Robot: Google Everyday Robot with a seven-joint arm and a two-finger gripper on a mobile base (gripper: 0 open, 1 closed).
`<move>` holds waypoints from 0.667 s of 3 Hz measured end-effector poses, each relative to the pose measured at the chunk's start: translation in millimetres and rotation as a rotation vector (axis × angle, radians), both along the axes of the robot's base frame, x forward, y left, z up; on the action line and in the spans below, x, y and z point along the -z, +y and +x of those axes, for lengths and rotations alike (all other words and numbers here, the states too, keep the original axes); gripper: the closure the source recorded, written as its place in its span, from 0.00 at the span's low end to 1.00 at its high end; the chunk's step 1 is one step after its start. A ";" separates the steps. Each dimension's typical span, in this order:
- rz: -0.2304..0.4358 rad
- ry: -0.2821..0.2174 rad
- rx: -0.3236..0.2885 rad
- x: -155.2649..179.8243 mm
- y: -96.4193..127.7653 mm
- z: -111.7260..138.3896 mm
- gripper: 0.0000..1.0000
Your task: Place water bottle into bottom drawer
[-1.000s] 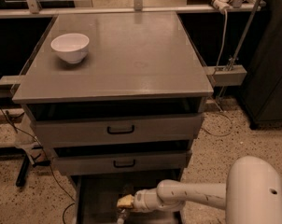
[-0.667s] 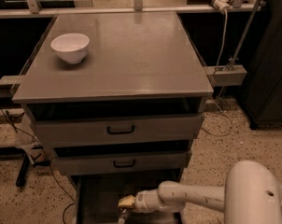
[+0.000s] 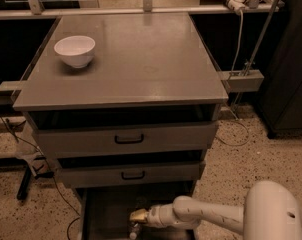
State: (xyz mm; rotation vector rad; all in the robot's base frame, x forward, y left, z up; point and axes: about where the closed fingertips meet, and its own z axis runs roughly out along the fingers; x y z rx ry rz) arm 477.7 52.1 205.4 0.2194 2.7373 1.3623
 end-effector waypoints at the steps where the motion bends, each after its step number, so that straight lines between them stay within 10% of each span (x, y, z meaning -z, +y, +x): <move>1: 0.019 -0.005 0.012 10.8 -6.9 0.0 1.00; 2: 0.013 0.009 0.004 23.1 -10.1 -3.6 1.00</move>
Offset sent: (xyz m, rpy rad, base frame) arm -0.0057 -0.0177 -0.0366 0.0031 0.0225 0.0016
